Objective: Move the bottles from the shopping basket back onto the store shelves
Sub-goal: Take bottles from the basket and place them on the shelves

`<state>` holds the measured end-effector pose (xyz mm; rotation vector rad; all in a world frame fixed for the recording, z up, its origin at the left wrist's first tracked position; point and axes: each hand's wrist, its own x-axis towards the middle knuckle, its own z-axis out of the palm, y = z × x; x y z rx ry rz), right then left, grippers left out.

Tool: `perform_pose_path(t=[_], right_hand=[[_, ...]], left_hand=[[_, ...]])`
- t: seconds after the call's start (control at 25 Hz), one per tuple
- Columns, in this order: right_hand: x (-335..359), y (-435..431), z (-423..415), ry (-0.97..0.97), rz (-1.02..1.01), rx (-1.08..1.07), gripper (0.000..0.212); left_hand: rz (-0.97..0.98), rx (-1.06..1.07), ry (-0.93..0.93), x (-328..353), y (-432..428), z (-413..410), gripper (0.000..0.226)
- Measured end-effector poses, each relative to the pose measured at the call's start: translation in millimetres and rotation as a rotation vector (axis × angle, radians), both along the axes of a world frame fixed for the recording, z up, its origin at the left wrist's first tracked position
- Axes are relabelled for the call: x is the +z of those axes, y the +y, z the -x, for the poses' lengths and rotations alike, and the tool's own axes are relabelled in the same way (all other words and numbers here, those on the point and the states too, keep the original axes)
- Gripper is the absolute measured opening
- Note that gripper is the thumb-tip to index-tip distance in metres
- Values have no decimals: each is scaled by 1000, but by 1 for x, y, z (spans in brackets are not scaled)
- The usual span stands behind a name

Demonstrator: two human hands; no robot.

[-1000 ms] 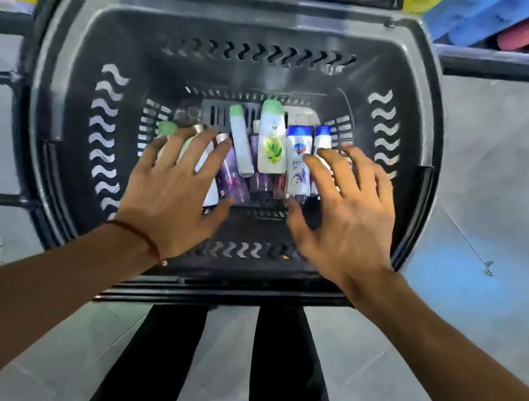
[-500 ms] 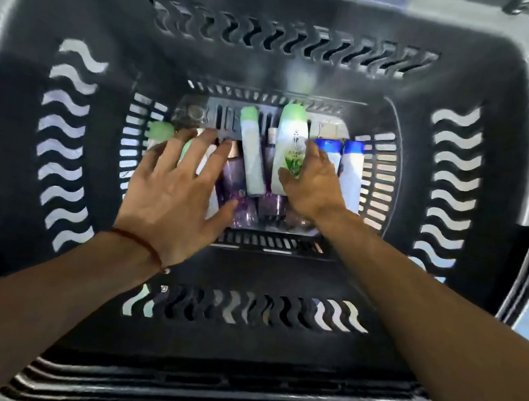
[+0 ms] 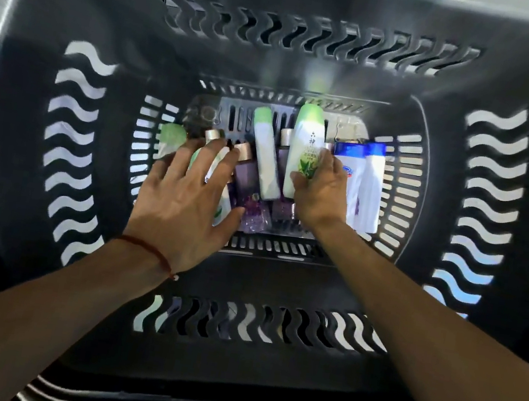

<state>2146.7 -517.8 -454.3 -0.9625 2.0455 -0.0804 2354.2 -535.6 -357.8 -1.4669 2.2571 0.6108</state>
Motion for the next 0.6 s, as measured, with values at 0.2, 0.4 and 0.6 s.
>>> perform_pose_path(t=[0.2,0.4,0.6], right_hand=[[6,-10,1,41,-98,92,91],[0,-19,5,75,-194,186,101],[-3,6,4,-133,-155,-2,79]], left_hand=[[45,-21,19,0,-1,2,76],[47,-17,34,-1,-1,3,76],[20,15,69,-3,1,1,75]])
